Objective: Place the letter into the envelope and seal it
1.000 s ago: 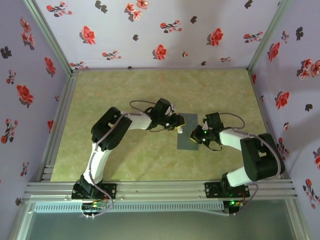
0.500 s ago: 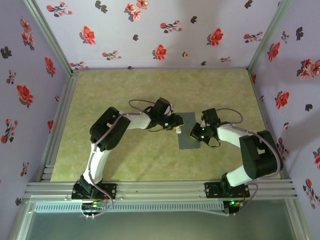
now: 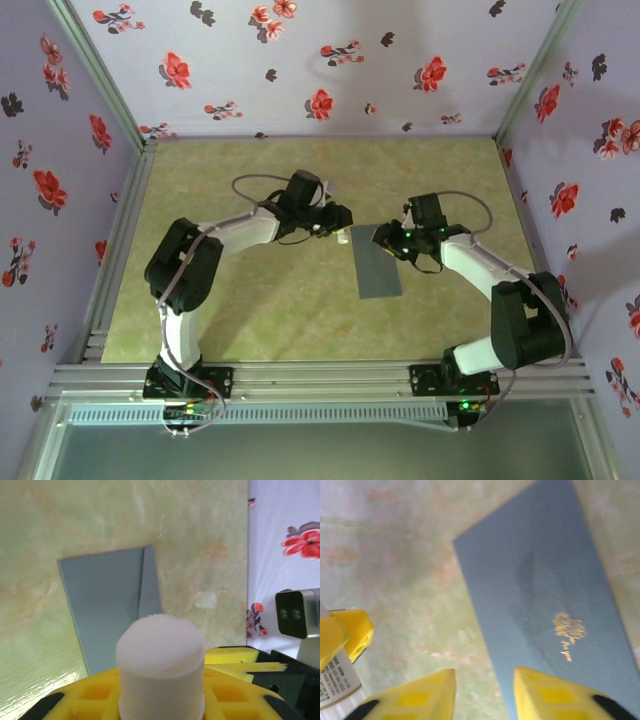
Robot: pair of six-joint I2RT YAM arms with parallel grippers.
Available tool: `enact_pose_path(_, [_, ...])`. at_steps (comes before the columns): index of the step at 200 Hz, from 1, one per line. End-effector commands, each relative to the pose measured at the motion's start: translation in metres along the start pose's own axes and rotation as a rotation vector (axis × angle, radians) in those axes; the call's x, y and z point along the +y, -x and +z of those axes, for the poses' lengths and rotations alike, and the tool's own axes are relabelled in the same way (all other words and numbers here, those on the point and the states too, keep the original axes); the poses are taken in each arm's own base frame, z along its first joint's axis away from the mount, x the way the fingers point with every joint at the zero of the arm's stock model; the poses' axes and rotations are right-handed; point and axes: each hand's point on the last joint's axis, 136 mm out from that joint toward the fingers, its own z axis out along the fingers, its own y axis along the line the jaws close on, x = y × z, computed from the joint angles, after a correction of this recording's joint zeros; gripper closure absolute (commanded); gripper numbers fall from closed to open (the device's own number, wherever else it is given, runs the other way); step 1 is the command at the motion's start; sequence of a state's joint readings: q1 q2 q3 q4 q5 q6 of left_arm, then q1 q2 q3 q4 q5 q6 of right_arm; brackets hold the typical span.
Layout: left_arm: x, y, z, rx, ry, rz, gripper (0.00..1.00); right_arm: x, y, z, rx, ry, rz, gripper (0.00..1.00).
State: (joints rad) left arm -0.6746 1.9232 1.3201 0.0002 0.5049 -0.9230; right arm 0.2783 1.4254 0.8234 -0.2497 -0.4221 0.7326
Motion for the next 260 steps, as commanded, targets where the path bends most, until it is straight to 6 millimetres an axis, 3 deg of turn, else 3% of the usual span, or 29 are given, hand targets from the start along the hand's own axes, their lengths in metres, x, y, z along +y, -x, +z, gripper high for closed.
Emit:
enact_pose_path(1, [-0.032, 0.026, -0.042, -0.081, -0.039, 0.087, 1.0, 0.042, 0.019, -0.02, -0.014, 0.164, -0.046, 0.53])
enact_pose_path(23, [-0.052, 0.045, -0.075, -0.15, -0.088, 0.137, 1.0, 0.078, 0.029, -0.034, 0.019, 0.304, -0.124, 0.33])
enact_pose_path(36, [-0.061, 0.056, -0.093, -0.187, -0.113, 0.143, 1.0, 0.097, 0.031, -0.043, 0.033, 0.375, -0.169, 0.26])
enact_pose_path(63, [-0.075, 0.073, -0.124, -0.264, -0.158, 0.15, 1.0, 0.128, 0.034, -0.06, 0.039, 0.505, -0.231, 0.22])
enact_pose_path(88, [-0.079, 0.078, -0.138, -0.289, -0.17, 0.15, 1.0, 0.143, 0.031, -0.068, 0.061, 0.601, -0.24, 0.2])
enact_pose_path(105, [-0.083, 0.078, -0.143, -0.298, -0.18, 0.151, 1.0, 0.15, 0.029, -0.072, 0.064, 0.642, -0.246, 0.19])
enact_pose_path(134, [-0.08, 0.077, -0.141, -0.292, -0.18, 0.146, 1.0, 0.139, 0.022, -0.068, 0.079, 0.613, -0.236, 0.2])
enact_pose_path(192, [-0.087, 0.081, -0.138, -0.301, -0.237, 0.13, 1.0, 0.141, 0.003, -0.07, 0.128, 0.654, -0.247, 0.21])
enact_pose_path(260, [-0.104, 0.088, -0.136, -0.315, -0.365, 0.09, 1.0, 0.184, -0.024, -0.085, 0.165, 0.783, -0.365, 0.2])
